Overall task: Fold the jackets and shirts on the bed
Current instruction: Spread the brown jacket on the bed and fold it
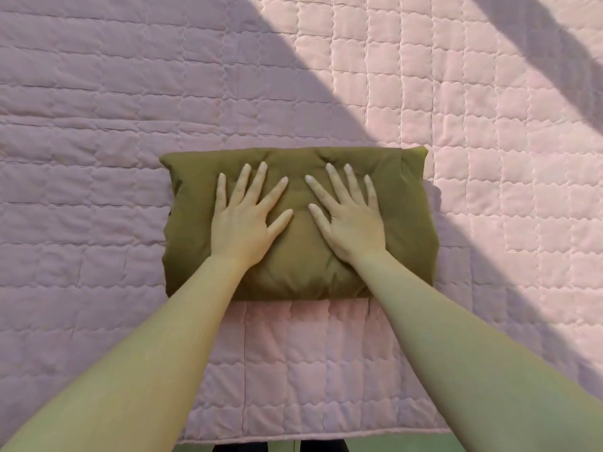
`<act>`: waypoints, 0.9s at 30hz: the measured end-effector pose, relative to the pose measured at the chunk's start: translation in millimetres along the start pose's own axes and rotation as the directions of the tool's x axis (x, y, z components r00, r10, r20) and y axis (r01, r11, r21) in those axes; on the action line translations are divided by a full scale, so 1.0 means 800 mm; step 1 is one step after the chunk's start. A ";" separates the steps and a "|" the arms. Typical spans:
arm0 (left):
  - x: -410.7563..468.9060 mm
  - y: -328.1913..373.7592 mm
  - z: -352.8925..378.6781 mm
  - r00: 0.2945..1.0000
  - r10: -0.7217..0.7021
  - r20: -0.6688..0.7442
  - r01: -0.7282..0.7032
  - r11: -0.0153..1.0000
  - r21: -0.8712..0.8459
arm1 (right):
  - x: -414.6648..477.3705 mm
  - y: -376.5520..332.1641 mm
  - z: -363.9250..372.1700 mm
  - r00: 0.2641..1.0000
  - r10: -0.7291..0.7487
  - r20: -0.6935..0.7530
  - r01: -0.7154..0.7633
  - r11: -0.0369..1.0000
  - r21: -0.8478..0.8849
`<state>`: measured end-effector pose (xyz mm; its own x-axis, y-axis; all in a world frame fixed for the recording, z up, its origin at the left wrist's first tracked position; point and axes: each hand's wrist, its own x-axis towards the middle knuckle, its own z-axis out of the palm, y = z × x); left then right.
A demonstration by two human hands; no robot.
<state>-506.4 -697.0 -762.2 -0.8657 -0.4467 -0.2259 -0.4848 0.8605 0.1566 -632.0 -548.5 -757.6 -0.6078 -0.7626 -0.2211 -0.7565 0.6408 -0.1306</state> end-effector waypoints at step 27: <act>-0.077 -0.088 -0.026 0.660 -0.664 0.351 0.647 0.265 -0.715 | -0.064 0.065 -0.059 0.670 0.592 0.447 -0.670 0.224 0.707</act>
<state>-421.5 -735.5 -739.4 -0.2063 -0.7803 -0.5904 -0.7774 -0.2358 0.5832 -651.8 -480.6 -707.2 -0.7475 -0.0923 -0.6578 0.4084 0.7171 -0.5648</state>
